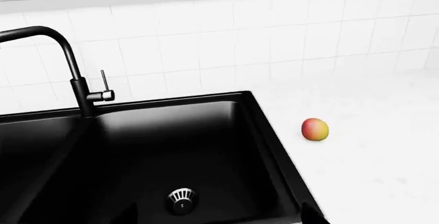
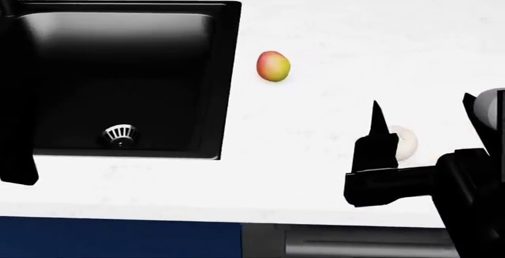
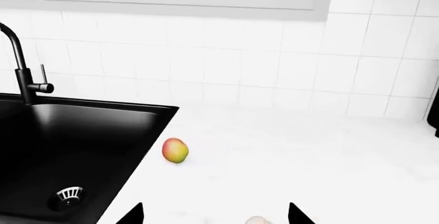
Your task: There is a mixed pile of frozen fruits and vegetables on the counter. Locate all the frozen vegetables and place the items in a bowl on the counter. Take all the frozen fruits and defrost them in a running sink.
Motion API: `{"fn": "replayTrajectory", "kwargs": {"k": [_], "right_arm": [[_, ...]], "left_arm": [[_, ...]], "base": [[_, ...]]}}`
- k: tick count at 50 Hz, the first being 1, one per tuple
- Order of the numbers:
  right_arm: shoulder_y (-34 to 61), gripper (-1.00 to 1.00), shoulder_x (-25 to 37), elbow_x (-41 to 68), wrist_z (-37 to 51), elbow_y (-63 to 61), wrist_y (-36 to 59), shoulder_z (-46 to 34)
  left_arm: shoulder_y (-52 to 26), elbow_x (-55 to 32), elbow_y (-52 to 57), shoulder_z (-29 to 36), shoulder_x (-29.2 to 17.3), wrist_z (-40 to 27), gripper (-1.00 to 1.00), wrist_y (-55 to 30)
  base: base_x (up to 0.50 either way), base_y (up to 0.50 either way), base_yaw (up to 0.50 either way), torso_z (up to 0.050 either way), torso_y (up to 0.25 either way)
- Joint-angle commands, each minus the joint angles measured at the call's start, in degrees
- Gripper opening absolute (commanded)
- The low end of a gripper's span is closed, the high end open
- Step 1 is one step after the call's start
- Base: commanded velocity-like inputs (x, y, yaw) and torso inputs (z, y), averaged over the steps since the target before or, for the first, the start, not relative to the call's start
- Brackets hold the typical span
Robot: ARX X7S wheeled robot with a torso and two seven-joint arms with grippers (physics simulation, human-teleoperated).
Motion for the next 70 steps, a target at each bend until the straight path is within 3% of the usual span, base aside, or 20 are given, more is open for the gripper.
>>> {"fn": "replayTrajectory", "kwargs": {"k": [1, 14, 29, 54, 70], "right_arm": [[-0.3, 1.00, 0.9, 1.1, -0.9, -0.1, -1.7, 0.4], [0.1, 1.00, 0.4, 1.0, -1.1, 0.1, -0.9, 0.5], [0.7, 1.00, -0.4, 1.1, 0.1, -0.2, 0.5, 0.4], [-0.1, 1.00, 0.2, 0.9, 1.0, -0.7, 0.3, 0.6], [-0.4, 1.00, 1.8, 2.3, 0.6, -2.4, 0.2, 1.1]], "left_arm": [[-3.6, -0.2, -1.1, 1.7, 0.8, -0.8, 1.00, -2.0], [-3.2, 0.1, -1.3, 1.6, 0.6, -0.2, 1.00, -1.6], [-1.1, 1.4, -1.2, 1.0, 0.2, 1.4, 1.00, -0.4], [0.2, 0.9, -1.3, 0.3, 0.4, 2.9, 1.00, 1.2], [-1.4, 1.3, -3.0, 1.7, 3.4, 5.1, 1.00, 0.5]], "base": [[0.00, -0.50, 0.00, 0.000, 0.000], [0.09, -0.44, 0.00, 0.000, 0.000], [0.09, -0.01, 0.00, 0.000, 0.000], [0.47, 0.00, 0.00, 0.000, 0.001], [0.00, 0.00, 0.00, 0.000, 0.001]]}}
